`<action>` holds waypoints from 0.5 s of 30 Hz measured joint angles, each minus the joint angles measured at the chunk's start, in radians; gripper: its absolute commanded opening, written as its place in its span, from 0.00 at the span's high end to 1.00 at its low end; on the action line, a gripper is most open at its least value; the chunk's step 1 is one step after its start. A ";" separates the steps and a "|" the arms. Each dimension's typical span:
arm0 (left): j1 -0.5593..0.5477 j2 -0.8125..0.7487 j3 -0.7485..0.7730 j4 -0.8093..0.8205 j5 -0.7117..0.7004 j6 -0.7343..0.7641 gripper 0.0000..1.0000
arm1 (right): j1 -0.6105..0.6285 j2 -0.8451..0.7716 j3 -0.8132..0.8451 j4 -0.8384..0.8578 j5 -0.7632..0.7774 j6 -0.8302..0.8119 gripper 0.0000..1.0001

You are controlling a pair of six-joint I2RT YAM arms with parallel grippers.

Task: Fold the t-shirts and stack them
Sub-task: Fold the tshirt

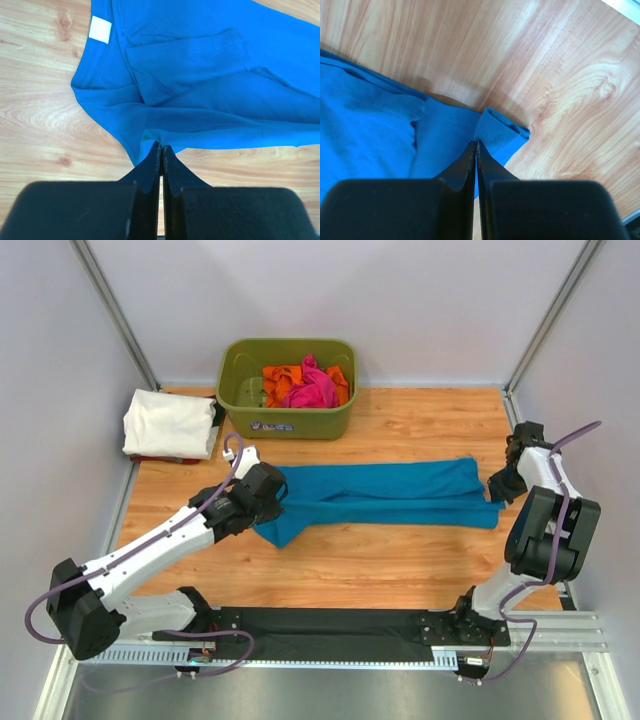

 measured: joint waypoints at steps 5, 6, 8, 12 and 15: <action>0.011 0.008 0.003 -0.002 0.000 0.003 1.00 | 0.015 0.041 0.031 0.006 -0.009 -0.018 1.00; 0.013 0.008 0.003 -0.003 0.000 0.003 1.00 | 0.020 0.047 0.039 0.007 -0.008 -0.020 1.00; 0.013 0.008 0.003 -0.008 -0.001 0.003 1.00 | 0.034 0.063 0.060 0.012 -0.008 -0.026 1.00; 0.014 0.008 0.002 -0.022 -0.001 0.000 1.00 | 0.049 0.082 0.085 0.022 -0.009 -0.035 1.00; 0.016 0.008 0.002 -0.030 -0.002 -0.004 1.00 | 0.051 0.088 0.093 0.022 -0.009 -0.040 1.00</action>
